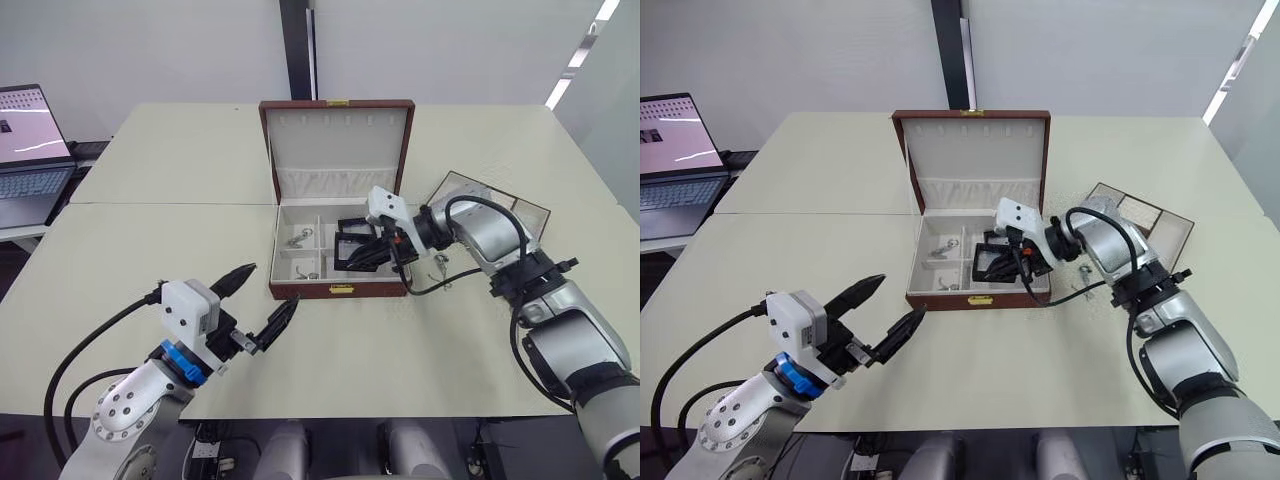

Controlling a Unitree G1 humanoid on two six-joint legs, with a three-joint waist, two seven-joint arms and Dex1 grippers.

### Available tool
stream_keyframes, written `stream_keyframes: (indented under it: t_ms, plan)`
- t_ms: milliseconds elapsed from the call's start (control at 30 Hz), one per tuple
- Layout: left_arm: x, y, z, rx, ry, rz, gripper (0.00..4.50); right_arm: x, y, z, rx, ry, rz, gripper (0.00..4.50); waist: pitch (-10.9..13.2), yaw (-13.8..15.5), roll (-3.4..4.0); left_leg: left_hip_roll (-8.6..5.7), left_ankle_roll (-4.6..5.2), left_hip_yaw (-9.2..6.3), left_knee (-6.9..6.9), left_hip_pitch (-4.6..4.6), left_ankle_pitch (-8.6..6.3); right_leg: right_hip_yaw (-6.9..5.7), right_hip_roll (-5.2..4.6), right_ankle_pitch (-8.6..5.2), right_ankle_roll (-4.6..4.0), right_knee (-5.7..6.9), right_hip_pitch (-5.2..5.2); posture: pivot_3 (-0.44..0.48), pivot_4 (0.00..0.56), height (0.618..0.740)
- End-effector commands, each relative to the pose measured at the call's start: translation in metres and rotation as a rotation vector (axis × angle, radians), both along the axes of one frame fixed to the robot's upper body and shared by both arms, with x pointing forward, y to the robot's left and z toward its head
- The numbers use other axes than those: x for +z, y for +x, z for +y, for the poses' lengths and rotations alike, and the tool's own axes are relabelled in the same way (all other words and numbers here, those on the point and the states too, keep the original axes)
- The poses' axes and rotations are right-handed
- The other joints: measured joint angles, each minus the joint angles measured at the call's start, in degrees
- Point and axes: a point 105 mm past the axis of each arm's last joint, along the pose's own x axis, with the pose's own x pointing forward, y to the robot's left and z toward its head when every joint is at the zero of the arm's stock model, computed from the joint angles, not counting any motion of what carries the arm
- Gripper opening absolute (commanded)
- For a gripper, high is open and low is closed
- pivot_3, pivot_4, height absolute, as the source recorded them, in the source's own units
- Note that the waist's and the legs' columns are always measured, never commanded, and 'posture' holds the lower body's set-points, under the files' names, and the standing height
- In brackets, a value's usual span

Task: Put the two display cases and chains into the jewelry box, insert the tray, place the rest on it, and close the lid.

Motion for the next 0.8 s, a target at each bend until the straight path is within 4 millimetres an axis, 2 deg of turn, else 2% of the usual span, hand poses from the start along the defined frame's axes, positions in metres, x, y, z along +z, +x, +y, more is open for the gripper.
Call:
stream_keyframes:
  t_ms: [33, 233, 300, 567, 667, 767, 800]
  plan:
    - [0.012, -0.004, -0.009, -0.013, -0.026, -0.030, 4.50, 0.012, -0.001, 0.002, 0.041, -0.011, -0.026, 0.01, 0.00, -0.01, 0.00, 0.00, 0.00, 0.00, 0.00, 0.00, 0.00, 0.00, 0.00, 0.00, 0.00, 0.00, 0.00, 0.000, 0.150, 0.740]
    - [0.013, -0.003, -0.011, -0.008, -0.031, -0.020, 4.50, 0.010, 0.000, 0.002, 0.043, -0.019, -0.015, 0.01, 0.00, -0.04, 0.01, 0.02, 0.00, 0.00, 0.00, 0.02, 0.00, 0.00, 0.02, 0.00, 0.00, 0.01, 0.00, 0.000, 0.150, 0.740]
    - [0.012, -0.003, -0.011, -0.006, -0.034, -0.005, 4.50, 0.012, 0.002, 0.004, 0.035, -0.004, -0.016, 0.72, 0.00, -0.05, 0.01, 0.02, 0.00, 0.00, 0.00, 0.02, 0.00, 0.00, 0.02, 0.00, 0.00, 0.01, 0.00, 0.000, 0.150, 0.740]
    - [0.001, -0.003, -0.003, -0.002, -0.015, 0.049, 4.50, 0.032, 0.006, 0.004, 0.014, 0.084, -0.036, 2.59, 0.01, -0.05, 0.02, 0.01, 0.00, -0.01, -0.01, 0.01, 0.00, 0.00, 0.02, 0.00, -0.01, 0.01, -0.01, 0.000, 0.150, 0.740]
    - [-0.010, -0.001, 0.004, 0.012, -0.021, 0.121, 4.50, 0.045, 0.007, -0.006, -0.011, 0.163, -0.055, 3.32, 0.01, -0.03, 0.02, 0.01, 0.00, -0.01, -0.01, 0.00, 0.00, 0.00, 0.02, 0.00, -0.01, 0.00, -0.01, 0.000, 0.150, 0.740]
    - [-0.013, 0.002, 0.011, 0.019, -0.026, 0.147, 4.50, 0.057, 0.003, -0.019, -0.024, 0.296, -0.097, 4.31, 0.02, 0.16, 0.02, 0.00, 0.01, -0.01, -0.01, -0.02, 0.00, -0.01, 0.01, 0.00, -0.01, -0.03, 0.00, 0.000, 0.150, 0.740]
    - [-0.012, 0.005, 0.016, 0.029, -0.021, 0.143, 4.50, 0.056, 0.001, -0.030, -0.042, 0.318, -0.105, 4.47, 0.02, 0.16, 0.02, 0.00, 0.01, -0.03, -0.01, -0.02, -0.01, -0.03, 0.01, 0.00, -0.01, -0.04, 0.01, 0.000, 0.150, 0.740]
